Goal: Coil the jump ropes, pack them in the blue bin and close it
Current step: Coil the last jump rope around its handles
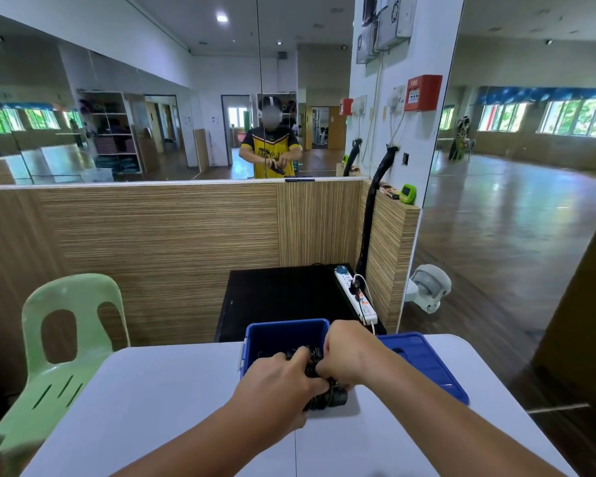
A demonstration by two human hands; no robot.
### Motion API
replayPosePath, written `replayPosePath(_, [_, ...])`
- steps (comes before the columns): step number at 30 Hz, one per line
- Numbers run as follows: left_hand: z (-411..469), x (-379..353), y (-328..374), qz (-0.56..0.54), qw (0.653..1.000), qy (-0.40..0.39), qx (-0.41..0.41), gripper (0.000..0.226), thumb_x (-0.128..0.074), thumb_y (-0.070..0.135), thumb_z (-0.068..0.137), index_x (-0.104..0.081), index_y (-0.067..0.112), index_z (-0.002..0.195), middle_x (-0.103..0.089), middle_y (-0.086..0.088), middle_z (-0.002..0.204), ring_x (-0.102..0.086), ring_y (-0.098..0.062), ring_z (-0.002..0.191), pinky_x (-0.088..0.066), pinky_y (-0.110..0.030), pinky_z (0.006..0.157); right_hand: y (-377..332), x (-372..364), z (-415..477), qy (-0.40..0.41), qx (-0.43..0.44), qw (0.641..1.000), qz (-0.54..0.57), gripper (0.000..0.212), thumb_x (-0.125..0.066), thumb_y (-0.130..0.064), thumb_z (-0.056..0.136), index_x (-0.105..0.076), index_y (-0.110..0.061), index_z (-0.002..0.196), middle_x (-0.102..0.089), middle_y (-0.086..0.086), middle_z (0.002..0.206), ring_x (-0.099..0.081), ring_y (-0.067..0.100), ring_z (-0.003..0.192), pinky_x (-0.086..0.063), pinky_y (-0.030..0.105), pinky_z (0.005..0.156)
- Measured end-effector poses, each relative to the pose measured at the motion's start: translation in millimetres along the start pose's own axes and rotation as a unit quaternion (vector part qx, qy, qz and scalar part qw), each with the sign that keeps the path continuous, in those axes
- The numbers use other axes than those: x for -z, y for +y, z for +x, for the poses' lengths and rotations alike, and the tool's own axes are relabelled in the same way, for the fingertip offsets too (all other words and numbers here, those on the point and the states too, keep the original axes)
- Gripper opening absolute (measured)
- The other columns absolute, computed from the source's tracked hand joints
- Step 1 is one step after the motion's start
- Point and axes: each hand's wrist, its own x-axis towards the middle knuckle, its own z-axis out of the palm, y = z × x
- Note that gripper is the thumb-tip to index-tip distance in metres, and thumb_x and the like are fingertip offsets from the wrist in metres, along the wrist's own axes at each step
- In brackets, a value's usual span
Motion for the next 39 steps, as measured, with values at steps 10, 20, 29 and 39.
replayPosePath(10, [-1.8, -29.7, -14.4, -0.023, 0.998, 0.063, -0.014, 0.070, -0.086, 0.049, 0.055, -0.057, 0.041, 0.117, -0.063, 0.006, 0.092, -0.056, -0.018, 0.054, -0.049, -0.031, 0.039, 10.8, -15.0, 7.6, -0.027, -0.046, 0.968, 0.246, 0.037, -0.055, -0.012, 0.091, -0.045, -0.018, 0.055, -0.041, 0.000, 0.052, -0.034, 0.011, 0.037, -0.031, 0.022, 0.040])
replayPosePath(20, [-11.8, -25.9, -21.8, -0.126, 0.983, 0.120, 0.050, 0.074, -0.040, 0.072, 0.069, -0.042, 0.043, 0.137, -0.062, 0.019, 0.111, -0.060, -0.011, 0.086, -0.049, -0.025, 0.060, 22.5, -12.0, 3.4, -0.067, -0.052, 0.934, 0.348, 0.028, -0.059, -0.010, 0.090, -0.057, -0.018, 0.064, -0.045, 0.000, 0.056, -0.036, 0.010, 0.038, -0.028, 0.021, 0.041])
replayPosePath(29, [-9.4, -18.2, -7.2, -0.171, 0.969, 0.146, 0.105, 0.034, -0.038, 0.060, 0.098, -0.038, 0.048, 0.130, -0.060, 0.017, 0.116, -0.058, -0.011, 0.098, -0.049, -0.028, 0.079, 19.1, -17.9, 2.7, -0.066, -0.068, 0.928, 0.359, 0.014, -0.056, -0.012, 0.091, -0.054, -0.017, 0.078, -0.039, -0.003, 0.053, -0.032, 0.012, 0.042, -0.027, 0.023, 0.043])
replayPosePath(39, [-2.7, -24.0, -4.3, -0.139, 0.966, 0.180, 0.120, 0.033, -0.037, 0.055, 0.088, -0.048, 0.040, 0.115, -0.066, 0.014, 0.100, -0.053, -0.008, 0.093, -0.051, -0.028, 0.075, 13.0, -15.5, 0.2, -0.093, -0.074, 0.926, 0.359, 0.023, -0.051, -0.011, 0.089, -0.048, -0.019, 0.068, -0.040, -0.003, 0.052, -0.032, 0.011, 0.042, -0.029, 0.024, 0.043])
